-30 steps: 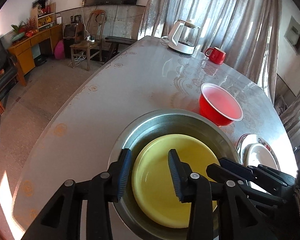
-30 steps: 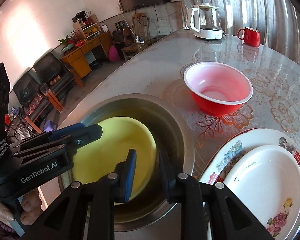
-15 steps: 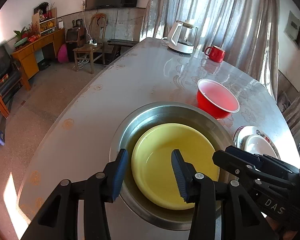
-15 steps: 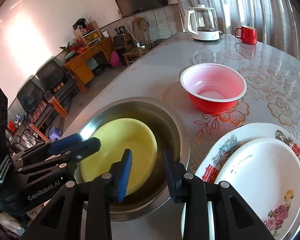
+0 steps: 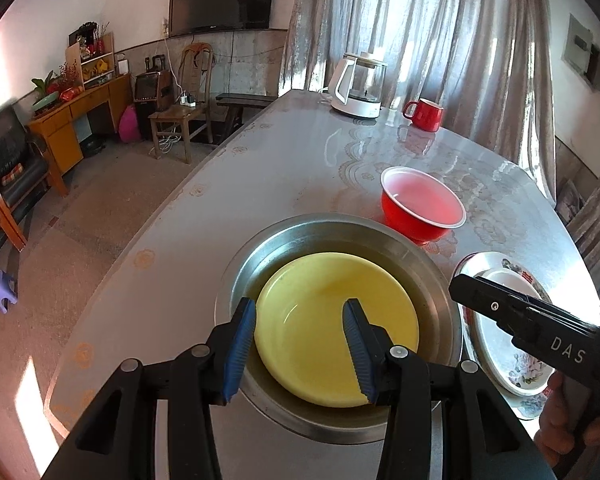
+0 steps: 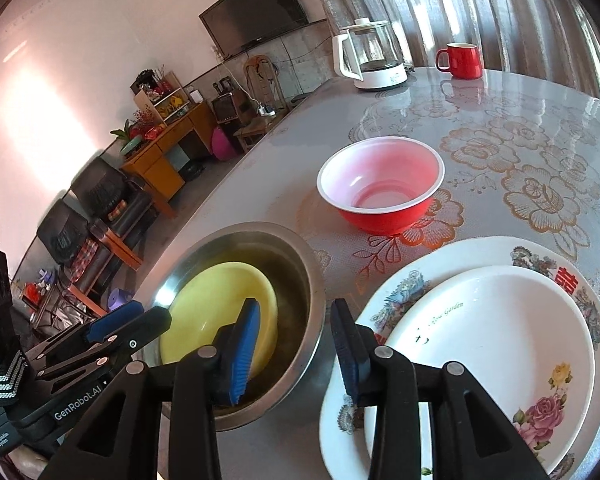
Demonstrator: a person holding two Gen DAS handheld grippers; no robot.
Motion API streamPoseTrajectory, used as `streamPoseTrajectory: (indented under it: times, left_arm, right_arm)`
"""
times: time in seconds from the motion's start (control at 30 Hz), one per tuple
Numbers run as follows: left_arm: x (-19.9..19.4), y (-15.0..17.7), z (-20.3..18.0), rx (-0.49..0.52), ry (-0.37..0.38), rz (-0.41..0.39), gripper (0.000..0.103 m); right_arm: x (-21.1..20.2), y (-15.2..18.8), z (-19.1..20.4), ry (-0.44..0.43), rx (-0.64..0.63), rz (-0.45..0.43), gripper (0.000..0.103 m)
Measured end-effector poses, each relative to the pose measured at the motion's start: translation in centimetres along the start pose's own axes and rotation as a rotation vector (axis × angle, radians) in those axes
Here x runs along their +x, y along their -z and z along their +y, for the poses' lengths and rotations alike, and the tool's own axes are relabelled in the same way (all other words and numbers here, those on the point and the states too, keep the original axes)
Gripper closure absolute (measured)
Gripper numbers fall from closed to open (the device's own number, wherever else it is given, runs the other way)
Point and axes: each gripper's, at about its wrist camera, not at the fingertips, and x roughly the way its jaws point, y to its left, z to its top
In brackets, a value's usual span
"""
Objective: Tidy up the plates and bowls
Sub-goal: 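Release the yellow bowl and pull both tools back toward the red bowl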
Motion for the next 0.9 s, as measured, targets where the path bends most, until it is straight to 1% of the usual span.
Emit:
streamPoseTrajectory:
  times: [0.37,0.53,0.63,0.73,0.9]
  left_arm:
    - [0.4,-0.3,-1.6,0.044,0.008,0.014,0.056]
    - [1.3,-0.9,-2.4,0.057,0.013,0.031,0.056]
    - [2.0,-1.5,-2.5,0.032,0.025,0.05,0.055]
    - [2.7,-2.5,-2.4,-0.014,0.068,0.072,0.054]
    - [3.5,-4.5,-3.3,-0.028,0.082,0.061,0.054]
  right_arm:
    - [-0.6,-0.2,-3.0,0.008,0.083,-0.012,0.065]
    - [-0.7,-0.5,-4.5,0.009,0.129,-0.008,0.062]
    - [-0.6,-0.9,-5.4,0.018,0.149,-0.006,0.062]
    - [-0.7,-1.6,-5.9,0.031,0.146,-0.017,0.062]
    - [-1.1,-2.8,-6.5,0.054,0.139,-0.052,0.063]
